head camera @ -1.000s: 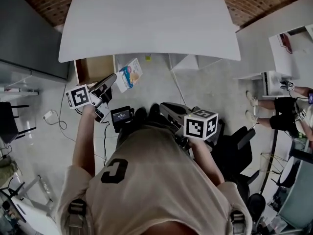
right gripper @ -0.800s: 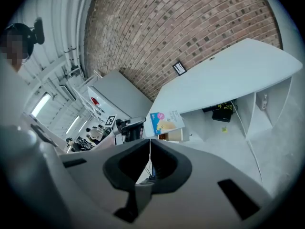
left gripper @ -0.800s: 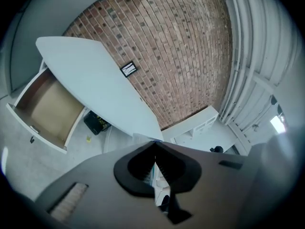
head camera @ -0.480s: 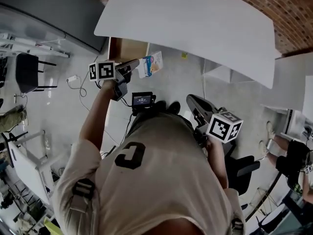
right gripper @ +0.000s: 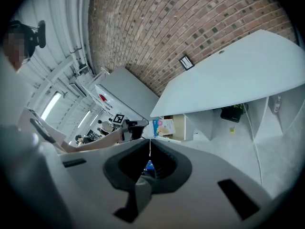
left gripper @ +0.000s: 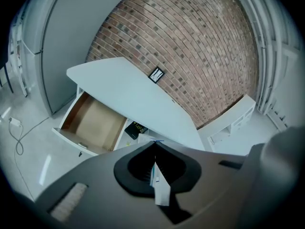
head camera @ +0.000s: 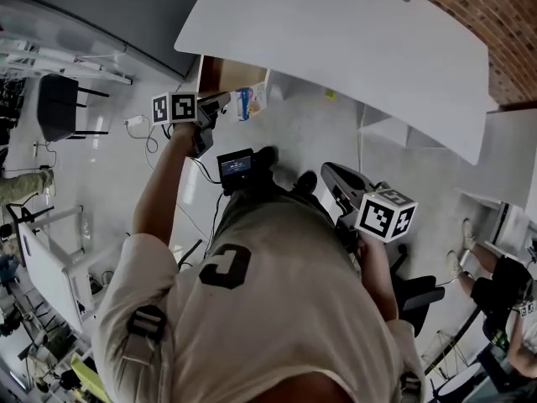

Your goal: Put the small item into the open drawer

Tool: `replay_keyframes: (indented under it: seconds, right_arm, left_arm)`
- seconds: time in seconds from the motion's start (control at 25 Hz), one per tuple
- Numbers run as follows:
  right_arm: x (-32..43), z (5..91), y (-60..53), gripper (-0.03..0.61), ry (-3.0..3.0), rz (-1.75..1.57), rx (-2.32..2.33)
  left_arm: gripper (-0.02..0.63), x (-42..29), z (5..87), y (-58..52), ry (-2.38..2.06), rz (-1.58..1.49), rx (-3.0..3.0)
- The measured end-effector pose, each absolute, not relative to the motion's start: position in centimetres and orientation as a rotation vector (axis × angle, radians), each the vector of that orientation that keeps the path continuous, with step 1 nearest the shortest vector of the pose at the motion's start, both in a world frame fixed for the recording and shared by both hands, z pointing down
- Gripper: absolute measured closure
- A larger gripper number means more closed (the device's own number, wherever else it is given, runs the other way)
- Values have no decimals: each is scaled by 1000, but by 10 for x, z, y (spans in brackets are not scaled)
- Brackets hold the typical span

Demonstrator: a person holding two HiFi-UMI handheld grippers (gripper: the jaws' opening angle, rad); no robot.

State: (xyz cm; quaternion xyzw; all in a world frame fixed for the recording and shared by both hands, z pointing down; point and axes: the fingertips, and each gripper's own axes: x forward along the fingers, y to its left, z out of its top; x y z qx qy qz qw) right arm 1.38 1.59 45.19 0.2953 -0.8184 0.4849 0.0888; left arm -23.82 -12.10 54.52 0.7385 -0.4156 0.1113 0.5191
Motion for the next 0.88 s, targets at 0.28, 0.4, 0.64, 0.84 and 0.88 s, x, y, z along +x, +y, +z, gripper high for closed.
replay_keyframes:
  seconds: [0.28,0.4,0.64,0.84,0.88]
  right_arm:
    - [-40,461,-6,572,-2355,1477,959]
    - [-79,460,-17,572,-2327,1424,961]
    - [-125,467,-38,574,-2262,1380,994]
    - [-142,472,-46,574,-2217,1389,1046]
    - [-147,473,-48,572,-2211,1398,1052]
  left_arm:
    - [612,-283,578,-146,-923,308,1755]
    - [612,-304,596,-161,-870,331,1754]
    - [612,-322,635,-190,-780,390,1751]
    - [612,-321,658,-205,-724,425,1760]
    - [612,-324,662,-207,-720,437,1759]
